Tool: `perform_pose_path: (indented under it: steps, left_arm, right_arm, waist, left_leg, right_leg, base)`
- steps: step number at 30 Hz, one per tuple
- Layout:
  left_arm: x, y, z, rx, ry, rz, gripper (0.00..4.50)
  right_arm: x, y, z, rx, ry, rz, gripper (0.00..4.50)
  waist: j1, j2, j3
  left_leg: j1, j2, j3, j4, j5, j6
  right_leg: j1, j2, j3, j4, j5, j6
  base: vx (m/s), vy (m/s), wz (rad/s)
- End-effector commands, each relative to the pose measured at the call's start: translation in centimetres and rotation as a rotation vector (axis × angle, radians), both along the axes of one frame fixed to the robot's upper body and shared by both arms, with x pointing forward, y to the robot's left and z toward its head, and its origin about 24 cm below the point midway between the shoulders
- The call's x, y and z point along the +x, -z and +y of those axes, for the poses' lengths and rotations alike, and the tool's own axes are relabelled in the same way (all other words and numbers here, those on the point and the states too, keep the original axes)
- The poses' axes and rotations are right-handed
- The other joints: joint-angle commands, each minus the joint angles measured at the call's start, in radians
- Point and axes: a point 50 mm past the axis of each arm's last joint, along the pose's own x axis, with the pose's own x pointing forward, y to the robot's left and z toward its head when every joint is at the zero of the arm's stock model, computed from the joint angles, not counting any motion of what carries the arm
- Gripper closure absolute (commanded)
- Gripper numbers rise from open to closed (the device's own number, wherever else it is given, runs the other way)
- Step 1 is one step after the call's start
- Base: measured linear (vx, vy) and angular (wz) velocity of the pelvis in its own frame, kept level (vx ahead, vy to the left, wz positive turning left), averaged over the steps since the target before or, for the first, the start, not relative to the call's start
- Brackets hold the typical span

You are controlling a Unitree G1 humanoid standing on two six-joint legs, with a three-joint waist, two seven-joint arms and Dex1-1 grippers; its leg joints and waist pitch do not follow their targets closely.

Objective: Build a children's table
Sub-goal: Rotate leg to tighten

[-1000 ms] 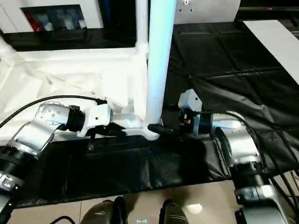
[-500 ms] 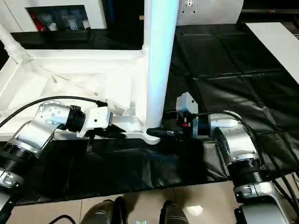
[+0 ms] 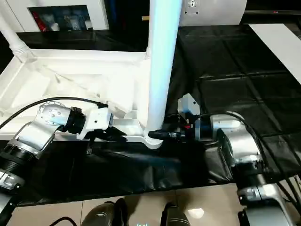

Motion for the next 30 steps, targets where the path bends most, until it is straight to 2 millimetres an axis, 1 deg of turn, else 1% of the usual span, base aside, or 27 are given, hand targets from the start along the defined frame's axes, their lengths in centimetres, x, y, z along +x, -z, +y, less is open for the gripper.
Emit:
perform_pose_path:
  steps: [1,2,3,4,5,6,7,8,9,10,11,12,14,15,16,17,19,21,22,23,24,25,26,27,28,29,30]
  left_arm:
    - [0.1,0.6,-1.7,-0.035,-0.082,0.011,4.5]
    - [0.2,0.5,-1.9,-0.043,-0.099,0.008,4.5]
    - [0.3,0.5,-2.3,-0.062,-0.136,0.004,4.5]
    - [0.4,0.4,-2.6,-0.074,-0.16,0.002,4.5]
    - [0.6,0.3,-3.3,-0.097,-0.207,-0.007,4.5]
    - [1.0,0.1,-4.5,-0.134,-0.28,-0.016,4.5]
    - [1.2,0.0,-5.1,-0.155,-0.318,-0.022,4.5]
    - [1.3,-0.1,-5.7,-0.17,-0.349,-0.023,4.5]
    - [1.3,-0.1,-5.7,-0.17,-0.349,-0.023,4.5]
    - [1.5,-0.2,-6.5,-0.182,-0.381,-0.03,4.5]
    - [1.7,-0.4,-7.4,-0.199,-0.419,-0.041,4.5]
    - [1.7,-0.6,-8.7,-0.224,-0.453,-0.046,4.5]
    - [1.8,-0.8,-9.7,-0.242,-0.482,-0.054,4.5]
    - [1.8,-0.9,-10.1,-0.238,-0.486,-0.055,4.5]
    - [1.7,-0.9,-10.3,-0.23,-0.486,-0.058,4.5]
    - [1.7,-0.9,-10.4,-0.223,-0.483,-0.062,4.5]
    - [1.6,-0.8,-10.3,-0.202,-0.478,-0.07,4.5]
    - [1.7,-0.7,-9.9,-0.183,-0.477,-0.079,4.5]
    - [1.7,-0.4,-9.1,-0.155,-0.471,-0.084,4.5]
    - [1.6,-0.2,-8.4,-0.135,-0.463,-0.084,4.5]
    - [1.5,0.1,-7.5,-0.119,-0.451,-0.086,4.5]
    - [1.5,0.2,-7.0,-0.109,-0.437,-0.085,4.5]
    - [1.3,0.4,-6.1,-0.094,-0.421,-0.082,4.5]
    - [1.2,0.5,-5.6,-0.089,-0.4,-0.083,4.5]
    - [1.2,0.5,-5.6,-0.089,-0.4,-0.083,4.5]
    - [1.1,0.7,-4.6,-0.068,-0.379,-0.07,4.5]
    - [1.1,0.8,-4.3,-0.062,-0.373,-0.067,4.5]
  right_arm:
    - [-0.1,1.2,1.5,0.043,0.107,0.058,2.54]
    - [-0.1,1.3,1.8,0.049,0.133,0.057,2.54]
    - [-0.1,1.6,2.3,0.055,0.192,0.056,2.54]
    - [-0.1,1.8,2.6,0.058,0.23,0.056,2.54]
    - [0.0,2.2,3.2,0.064,0.31,0.06,2.54]
    - [0.0,2.8,4.4,0.075,0.429,0.058,2.54]
    - [0.0,3.0,4.9,0.076,0.483,0.056,2.54]
    - [0.1,3.0,5.4,0.081,0.52,0.057,2.55]
    - [0.1,3.0,5.4,0.081,0.52,0.057,2.55]
    - [0.3,2.9,6.0,0.098,0.573,0.061,2.55]
    - [0.6,2.8,6.7,0.118,0.628,0.069,2.55]
    - [1.1,2.4,7.6,0.153,0.704,0.086,2.55]
    - [1.6,2.0,8.4,0.169,0.76,0.082,2.55]
    - [1.8,1.9,8.8,0.167,0.791,0.081,2.55]
    - [1.9,1.8,9.3,0.184,0.792,0.092,2.55]
    - [1.9,1.8,9.6,0.207,0.788,0.108,2.2]
    - [1.9,1.8,9.7,0.214,0.799,0.103,1.81]
    - [1.8,1.9,9.5,0.21,0.796,0.1,1.67]
    - [1.8,2.0,8.8,0.2,0.789,0.085,1.67]
    - [1.8,2.1,7.9,0.19,0.788,0.062,1.53]
    - [1.8,2.1,6.8,0.18,0.786,0.029,1.4]
    - [1.8,2.0,6.1,0.179,0.778,0.013,1.4]
    - [1.8,1.7,5.0,0.18,0.755,-0.008,1.26]
    - [1.7,1.6,4.3,0.18,0.732,-0.024,1.15]
    - [1.7,1.6,4.3,0.18,0.732,-0.024,1.06]
    - [1.6,1.3,3.1,0.164,0.681,-0.051,0.99]
    - [1.6,1.2,2.9,0.16,0.668,-0.057,0.9]
  waist:
    - [-0.008,-0.01,-0.071]
    - [-0.011,-0.011,-0.071]
    - [-0.014,-0.008,-0.065]
    - [-0.018,-0.009,-0.061]
    - [-0.024,-0.009,-0.06]
    - [-0.03,-0.01,-0.057]
    - [-0.038,-0.011,-0.057]
    - [-0.041,-0.012,-0.054]
    - [-0.045,-0.011,-0.052]
    - [-0.046,-0.008,-0.048]
    - [-0.049,-0.005,-0.047]
    - [-0.055,-0.008,-0.046]
    - [-0.062,-0.003,-0.047]
    - [-0.069,0.001,-0.046]
    - [-0.071,0.003,-0.046]
    - [-0.073,0.003,-0.047]
    - [-0.072,0.003,-0.05]
    - [-0.07,0.001,-0.049]
    - [-0.07,-0.001,-0.048]
    - [-0.068,0.002,-0.05]
    - [-0.068,0.0,-0.051]
    - [-0.066,-0.003,-0.055]
    - [-0.066,-0.002,-0.056]
    - [-0.064,-0.003,-0.057]
    - [-0.062,-0.006,-0.059]
    - [-0.06,-0.004,-0.059]
    - [-0.06,-0.006,-0.061]
  left_leg:
    - [0.051,0.116,-0.058,-0.086,-0.291,0.029]
    - [0.052,0.114,-0.063,-0.086,-0.321,0.012]
    - [0.053,0.113,-0.072,-0.09,-0.374,-0.019]
    - [0.063,0.114,-0.075,-0.094,-0.425,-0.051]
    - [0.061,0.113,-0.078,-0.096,-0.444,-0.064]
    - [0.062,0.112,-0.079,-0.1,-0.478,-0.087]
    - [0.065,0.109,-0.084,-0.099,-0.505,-0.098]
    - [0.06,0.109,-0.088,-0.101,-0.513,-0.101]
    - [0.063,0.107,-0.089,-0.102,-0.542,-0.106]
    - [0.069,0.105,-0.091,-0.101,-0.568,-0.108]
    - [0.073,0.104,-0.091,-0.1,-0.581,-0.111]
    - [0.075,0.103,-0.092,-0.101,-0.602,-0.114]
    - [0.083,0.1,-0.096,-0.105,-0.638,-0.121]
    - [0.078,0.1,-0.098,-0.112,-0.659,-0.128]
    - [0.077,0.1,-0.099,-0.12,-0.676,-0.134]
    - [0.078,0.1,-0.098,-0.121,-0.682,-0.135]
    - [0.082,0.099,-0.093,-0.123,-0.662,-0.126]
    - [0.079,0.1,-0.091,-0.122,-0.638,-0.115]
    - [0.078,0.1,-0.09,-0.122,-0.627,-0.111]
    - [0.074,0.102,-0.089,-0.122,-0.599,-0.102]
    - [0.07,0.103,-0.09,-0.123,-0.584,-0.098]
    - [0.063,0.105,-0.088,-0.122,-0.531,-0.085]
    - [0.062,0.105,-0.084,-0.121,-0.503,-0.077]
    - [0.062,0.105,-0.077,-0.117,-0.459,-0.053]
    - [0.058,0.105,-0.074,-0.112,-0.419,-0.026]
    - [0.059,0.105,-0.073,-0.11,-0.406,-0.016]
    - [0.056,0.105,-0.071,-0.106,-0.381,0.004]
  right_leg:
    - [0.024,-0.074,0.039,-0.059,-0.306,-0.275]
    - [0.025,-0.078,0.039,-0.063,-0.36,-0.262]
    - [0.023,-0.084,0.04,-0.072,-0.459,-0.227]
    - [0.012,-0.08,0.042,-0.078,-0.516,-0.199]
    - [0.011,-0.079,0.042,-0.078,-0.529,-0.192]
    - [0.006,-0.077,0.043,-0.081,-0.55,-0.17]
    - [0.002,-0.079,0.042,-0.085,-0.567,-0.157]
    - [0.006,-0.08,0.04,-0.085,-0.581,-0.146]
    - [0.002,-0.078,0.039,-0.089,-0.61,-0.129]
    - [-0.004,-0.079,0.041,-0.096,-0.628,-0.113]
    - [-0.008,-0.077,0.041,-0.098,-0.625,-0.111]
    - [-0.009,-0.074,0.038,-0.102,-0.627,-0.101]
    - [-0.011,-0.066,0.03,-0.105,-0.621,-0.085]
    - [-0.005,-0.06,0.025,-0.102,-0.582,-0.081]
    - [-0.004,-0.057,0.024,-0.1,-0.543,-0.079]
    - [-0.004,-0.057,0.024,-0.101,-0.526,-0.078]
    - [-0.004,-0.059,0.028,-0.104,-0.463,-0.083]
    - [-0.005,-0.064,0.034,-0.105,-0.439,-0.09]
    - [-0.005,-0.065,0.036,-0.105,-0.434,-0.092]
    - [0.001,-0.068,0.038,-0.101,-0.411,-0.101]
    - [0.005,-0.068,0.038,-0.099,-0.395,-0.104]
    - [0.013,-0.07,0.039,-0.092,-0.343,-0.115]
    - [0.014,-0.071,0.042,-0.09,-0.314,-0.127]
    - [0.016,-0.073,0.045,-0.089,-0.271,-0.145]
    - [0.023,-0.075,0.045,-0.088,-0.256,-0.163]
    - [0.024,-0.076,0.045,-0.089,-0.258,-0.171]
    - [0.027,-0.077,0.045,-0.088,-0.263,-0.183]
  base:
    - [0.0,0.0,0.0]
    - [0.0,0.0,0.0]
    - [0.0,0.0,0.0]
    - [0.0,0.0,0.0]
    - [0.0,0.0,0.0]
    - [0.0,0.0,0.0]
    - [0.0,0.0,0.0]
    - [0.0,0.0,0.0]
    - [0.0,0.0,0.0]
    - [0.0,0.0,0.0]
    - [0.0,0.0,0.0]
    - [0.0,0.0,0.0]
    - [0.0,0.0,0.0]
    - [0.0,0.0,0.0]
    - [0.0,0.0,0.0]
    - [0.0,0.0,0.0]
    - [0.0,0.0,0.0]
    - [0.0,0.0,0.0]
    - [0.0,0.0,0.0]
    - [0.0,0.0,0.0]
    - [0.0,0.0,0.0]
    - [0.0,0.0,0.0]
    - [0.0,0.0,0.0]
    - [0.0,0.0,0.0]
    - [0.0,0.0,0.0]
    - [0.0,0.0,0.0]
    - [0.0,0.0,0.0]
